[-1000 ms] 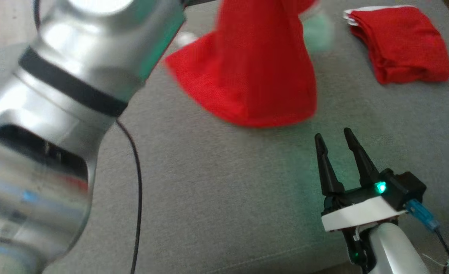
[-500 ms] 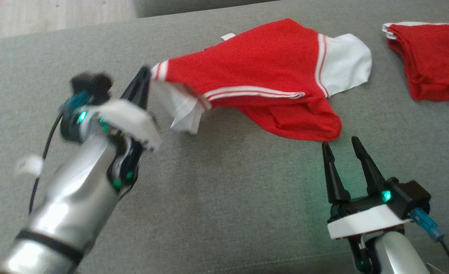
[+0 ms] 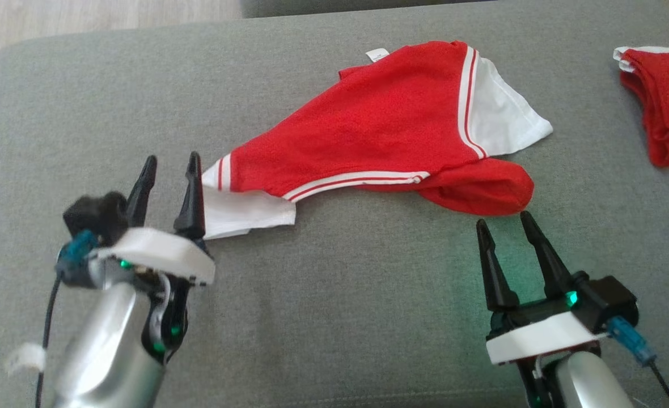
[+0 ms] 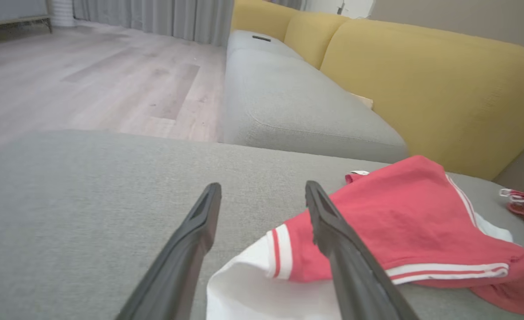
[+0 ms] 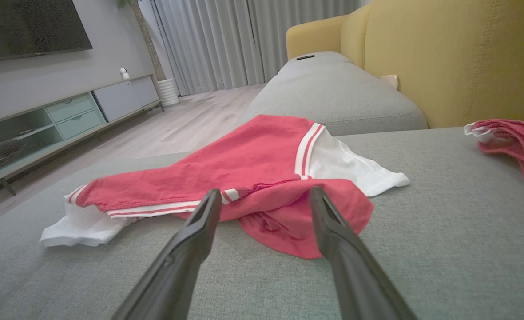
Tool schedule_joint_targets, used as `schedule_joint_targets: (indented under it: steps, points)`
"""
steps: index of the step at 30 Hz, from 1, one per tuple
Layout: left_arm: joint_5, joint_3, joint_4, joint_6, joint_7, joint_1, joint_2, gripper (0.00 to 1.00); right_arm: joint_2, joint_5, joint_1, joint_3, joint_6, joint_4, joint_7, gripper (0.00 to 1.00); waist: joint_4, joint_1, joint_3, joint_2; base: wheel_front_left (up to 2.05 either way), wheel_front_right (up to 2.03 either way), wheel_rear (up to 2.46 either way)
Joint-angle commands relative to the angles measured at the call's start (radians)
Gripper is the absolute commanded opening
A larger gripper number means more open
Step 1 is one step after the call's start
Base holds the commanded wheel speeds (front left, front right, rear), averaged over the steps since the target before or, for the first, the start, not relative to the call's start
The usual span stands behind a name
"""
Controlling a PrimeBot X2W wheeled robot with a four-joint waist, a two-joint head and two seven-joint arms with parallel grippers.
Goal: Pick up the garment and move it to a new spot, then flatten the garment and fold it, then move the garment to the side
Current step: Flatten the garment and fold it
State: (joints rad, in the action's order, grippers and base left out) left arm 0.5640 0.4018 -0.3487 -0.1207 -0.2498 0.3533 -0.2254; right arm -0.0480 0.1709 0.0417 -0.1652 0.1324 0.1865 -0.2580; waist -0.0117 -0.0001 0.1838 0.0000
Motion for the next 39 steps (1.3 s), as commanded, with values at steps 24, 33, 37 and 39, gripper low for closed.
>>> schedule_joint_targets:
  steps: [24,33,37,39]
  points:
    - [-0.348,-0.251,-0.197,0.078,-0.012,-0.054,0.1,1.0,-0.002,-0.008,0.043,-0.04,-0.002,-0.035,-0.004,1.0,-0.035,0.0001,0.103,0.0,0.0,0.0,0.0]
    - [-0.334,-0.258,-0.277,0.114,-0.012,-0.066,0.134,0.0,-0.002,-0.009,0.04,-0.029,-0.002,-0.03,-0.004,1.0,-0.039,0.0001,0.087,0.0,0.0,0.0,0.0]
    - [-0.326,-0.258,-0.259,0.125,-0.012,-0.094,0.146,0.0,-0.002,-0.006,0.033,-0.024,-0.002,-0.027,-0.004,1.0,-0.026,0.0001,0.07,0.0,0.0,0.0,0.0]
    - [-0.331,-0.269,-0.208,0.117,-0.012,-0.116,0.147,0.0,-0.002,-0.006,0.029,-0.023,-0.002,-0.024,-0.004,1.0,-0.018,0.0001,0.062,0.0,0.0,0.0,0.0]
